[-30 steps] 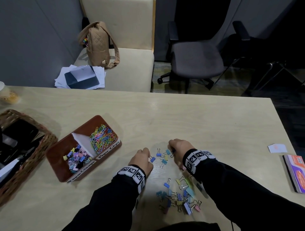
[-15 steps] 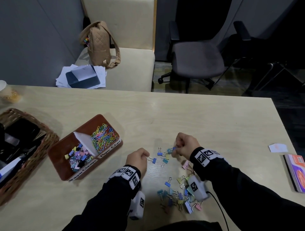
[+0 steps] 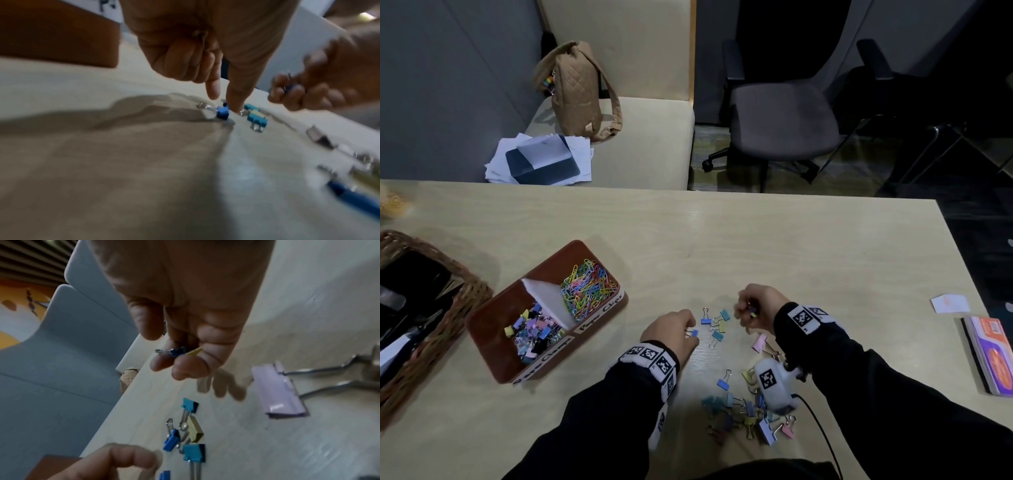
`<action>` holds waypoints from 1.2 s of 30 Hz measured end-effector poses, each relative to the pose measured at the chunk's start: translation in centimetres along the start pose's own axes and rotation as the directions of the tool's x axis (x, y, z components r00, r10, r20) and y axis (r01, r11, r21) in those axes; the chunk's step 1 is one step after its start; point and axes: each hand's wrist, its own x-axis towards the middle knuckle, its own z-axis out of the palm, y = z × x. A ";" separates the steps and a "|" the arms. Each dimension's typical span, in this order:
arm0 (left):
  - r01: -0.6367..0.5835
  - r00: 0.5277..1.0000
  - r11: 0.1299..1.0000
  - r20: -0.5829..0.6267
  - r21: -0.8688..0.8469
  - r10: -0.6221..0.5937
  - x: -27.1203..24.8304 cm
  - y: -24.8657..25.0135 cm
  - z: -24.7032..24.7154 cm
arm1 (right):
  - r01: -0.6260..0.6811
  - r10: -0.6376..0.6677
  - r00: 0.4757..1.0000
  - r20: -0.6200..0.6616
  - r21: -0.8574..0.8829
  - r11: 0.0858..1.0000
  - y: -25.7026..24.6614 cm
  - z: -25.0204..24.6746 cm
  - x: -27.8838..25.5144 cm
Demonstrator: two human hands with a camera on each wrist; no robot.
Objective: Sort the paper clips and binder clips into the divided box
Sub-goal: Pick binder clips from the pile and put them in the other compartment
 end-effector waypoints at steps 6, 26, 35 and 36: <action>0.012 0.997 0.994 0.076 0.111 -0.020 0.7 0.3 -0.4 | 0.203 -0.377 0.926 -0.017 -0.820 0.535 -0.2 2.0 0.2; -0.249 0.962 0.952 0.157 0.178 0.222 2.7 1.1 -0.1 | 0.107 -0.208 0.977 0.052 -0.960 0.260 1.5 0.3 -0.3; -0.180 0.979 0.936 0.150 0.303 0.140 3.1 1.9 -1.3 | 0.167 -0.288 0.958 0.001 -0.816 0.553 1.8 -0.2 -1.2; -0.168 0.980 0.938 0.152 0.303 0.126 2.9 1.8 -1.4 | 0.188 -0.302 0.953 -0.002 -0.780 0.597 1.8 -0.1 -1.3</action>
